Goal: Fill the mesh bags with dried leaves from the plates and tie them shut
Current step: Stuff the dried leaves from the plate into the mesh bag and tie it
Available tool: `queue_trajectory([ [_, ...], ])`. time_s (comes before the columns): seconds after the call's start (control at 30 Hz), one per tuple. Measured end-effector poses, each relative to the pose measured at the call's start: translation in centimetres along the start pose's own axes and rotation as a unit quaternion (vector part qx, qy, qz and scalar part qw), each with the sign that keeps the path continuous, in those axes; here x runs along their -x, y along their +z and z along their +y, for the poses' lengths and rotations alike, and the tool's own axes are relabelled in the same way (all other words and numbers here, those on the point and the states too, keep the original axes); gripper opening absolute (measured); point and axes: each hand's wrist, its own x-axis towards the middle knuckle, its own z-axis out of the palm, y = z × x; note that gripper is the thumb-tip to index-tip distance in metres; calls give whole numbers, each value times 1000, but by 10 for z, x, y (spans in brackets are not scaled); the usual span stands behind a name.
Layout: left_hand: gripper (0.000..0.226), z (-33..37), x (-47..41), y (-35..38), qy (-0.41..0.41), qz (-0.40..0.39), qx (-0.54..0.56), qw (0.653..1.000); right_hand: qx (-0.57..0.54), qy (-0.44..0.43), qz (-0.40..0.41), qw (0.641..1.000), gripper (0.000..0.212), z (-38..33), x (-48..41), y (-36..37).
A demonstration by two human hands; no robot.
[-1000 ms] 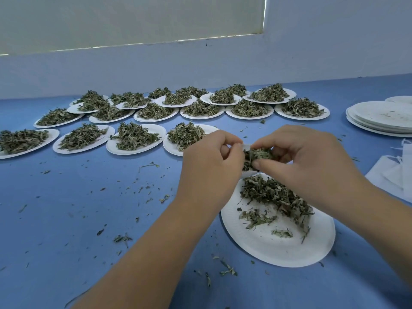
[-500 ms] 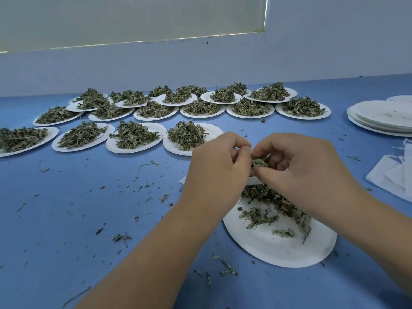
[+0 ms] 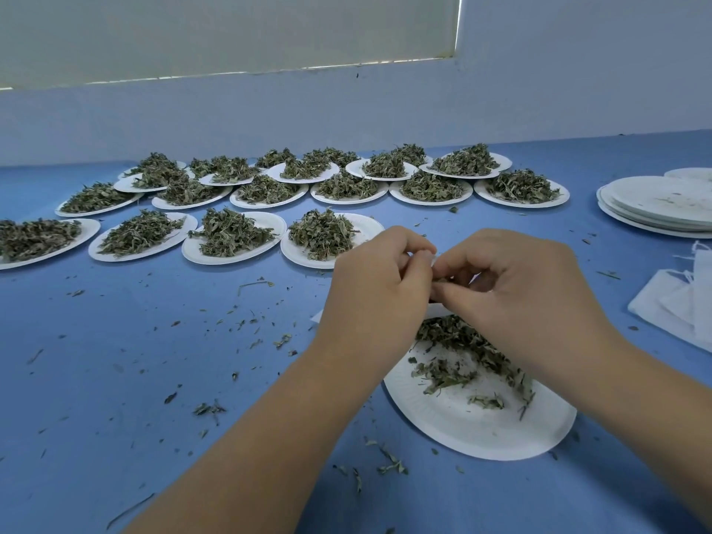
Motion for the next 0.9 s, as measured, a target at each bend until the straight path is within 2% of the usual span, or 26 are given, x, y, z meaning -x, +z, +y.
queue_trajectory([
  [0.23,17,4,-2,-4,-36,14,34,999,50,-104,-39,992,10,5,-2,-7],
  [0.37,15,3,-7,-12,-70,47,48,995,46,-146,-63,986,25,4,0,-8],
  [0.5,16,5,-6,-14,-73,38,64,995,133,-161,-149,966,47,4,1,-1],
  [0.6,19,7,-3,-10,-42,20,43,998,190,-159,-178,952,56,5,-1,6],
  [0.7,20,6,-3,-10,-15,31,6,999,156,-159,-172,960,44,7,-2,3],
  [0.83,16,4,-5,-15,-3,54,7,999,96,-173,-82,977,36,9,-3,-12],
  [0.9,16,4,-4,-15,8,49,19,999,122,-203,-110,965,36,7,-5,-12],
])
